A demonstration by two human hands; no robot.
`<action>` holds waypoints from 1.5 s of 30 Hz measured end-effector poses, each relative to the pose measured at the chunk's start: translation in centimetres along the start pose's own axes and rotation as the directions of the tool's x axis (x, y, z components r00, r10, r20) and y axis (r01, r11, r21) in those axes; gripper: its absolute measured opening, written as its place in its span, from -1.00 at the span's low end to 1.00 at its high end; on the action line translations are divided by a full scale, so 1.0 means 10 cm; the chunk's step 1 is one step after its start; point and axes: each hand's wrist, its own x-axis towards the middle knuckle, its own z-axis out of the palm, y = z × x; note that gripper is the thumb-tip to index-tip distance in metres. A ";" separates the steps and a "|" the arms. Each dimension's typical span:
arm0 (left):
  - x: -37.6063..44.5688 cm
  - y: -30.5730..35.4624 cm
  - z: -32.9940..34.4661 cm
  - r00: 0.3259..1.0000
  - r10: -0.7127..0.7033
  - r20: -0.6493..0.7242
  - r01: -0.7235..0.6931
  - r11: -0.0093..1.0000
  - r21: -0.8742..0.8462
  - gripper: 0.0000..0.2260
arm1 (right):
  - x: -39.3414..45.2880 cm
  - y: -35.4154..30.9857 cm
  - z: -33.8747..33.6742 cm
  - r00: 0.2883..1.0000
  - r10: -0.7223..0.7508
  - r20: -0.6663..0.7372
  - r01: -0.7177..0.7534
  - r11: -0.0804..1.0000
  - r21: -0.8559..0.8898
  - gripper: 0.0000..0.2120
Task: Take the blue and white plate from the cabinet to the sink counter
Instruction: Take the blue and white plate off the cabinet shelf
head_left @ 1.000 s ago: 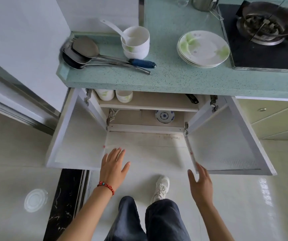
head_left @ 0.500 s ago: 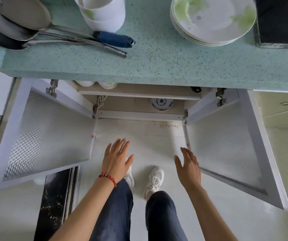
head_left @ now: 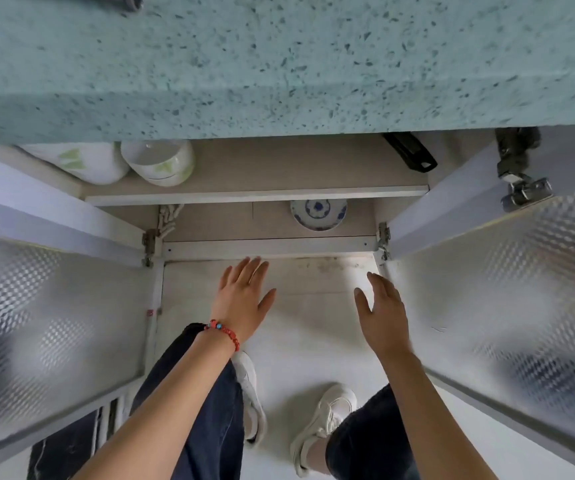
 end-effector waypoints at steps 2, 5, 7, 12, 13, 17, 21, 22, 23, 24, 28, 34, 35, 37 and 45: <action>0.25 -0.06 0.24 1.000 0.013 -0.022 -0.013 1.000 -0.001 -0.55 | 0.25 0.11 0.18 1.000 -0.007 -0.024 0.007 1.000 0.010 -0.60; 0.63 -0.14 0.58 0.998 0.031 -0.047 -0.031 1.000 0.000 -0.55 | 0.65 0.30 0.42 0.997 -0.041 -0.058 0.042 0.999 0.002 -0.61; 0.90 -0.19 0.80 0.997 0.048 -0.059 -0.049 0.999 -0.008 -0.55 | 0.90 0.43 0.57 0.995 -0.060 -0.083 0.059 0.998 -0.017 -0.62; 1.53 -0.32 1.34 0.991 0.061 -0.118 -0.065 0.998 -0.027 -0.55 | 1.49 0.70 1.01 0.985 -0.080 -0.150 0.079 0.997 -0.011 -0.61; 1.65 -0.36 1.44 0.990 0.060 -0.131 -0.065 0.997 -0.033 -0.55 | 1.62 0.73 1.11 0.983 -0.082 -0.162 0.083 0.997 -0.005 -0.61; 2.13 -0.53 1.86 0.988 0.058 -0.145 -0.066 0.997 -0.048 -0.55 | 2.12 0.83 1.52 0.978 -0.100 -0.184 0.098 0.995 -0.020 -0.62; 2.52 -0.71 2.11 0.971 0.089 -0.222 -0.102 0.994 -0.046 -0.56 | 2.61 0.95 1.73 0.970 -0.152 -0.188 0.147 0.988 -0.039 -0.66; 2.60 -0.74 2.14 0.964 0.098 -0.246 -0.115 0.992 -0.055 -0.58 | 2.72 0.98 1.75 0.969 -0.162 -0.189 0.157 0.987 -0.042 -0.66; 2.68 -0.77 2.17 0.959 0.103 -0.265 -0.125 0.990 -0.066 -0.59 | 2.82 1.00 1.77 0.966 -0.172 -0.193 0.166 0.985 -0.046 -0.67; 2.77 -0.79 2.21 0.956 0.104 -0.274 -0.130 0.988 -0.079 -0.60 | 2.92 1.02 1.78 0.963 -0.182 -0.200 0.175 0.983 -0.054 -0.67; 3.05 -0.88 2.37 0.965 0.082 -0.250 -0.117 0.985 -0.130 -0.62 | 3.21 1.12 1.85 0.953 -0.220 -0.209 0.202 0.974 -0.101 -0.66; 3.33 -0.91 2.56 0.964 -0.003 -0.265 -0.067 0.965 -0.255 -0.67 | 3.43 1.25 2.01 0.965 -0.182 -0.187 0.197 0.978 0.066 -0.68; 3.37 -0.90 2.58 0.963 -0.021 -0.270 -0.060 0.956 -0.287 -0.69 | 3.46 1.25 2.04 0.973 -0.133 -0.189 0.168 0.970 0.178 -0.70; 3.44 -0.85 2.60 0.959 -0.070 -0.273 -0.038 0.927 -0.374 -0.74 | 3.51 1.24 2.07 0.981 -0.005 -0.194 0.071 0.940 0.335 -0.75; 3.53 -0.76 2.65 0.918 -0.319 -0.234 0.049 0.678 -0.733 -0.78 | 3.56 1.33 2.19 0.975 -0.020 -0.220 0.092 0.942 0.321 -0.85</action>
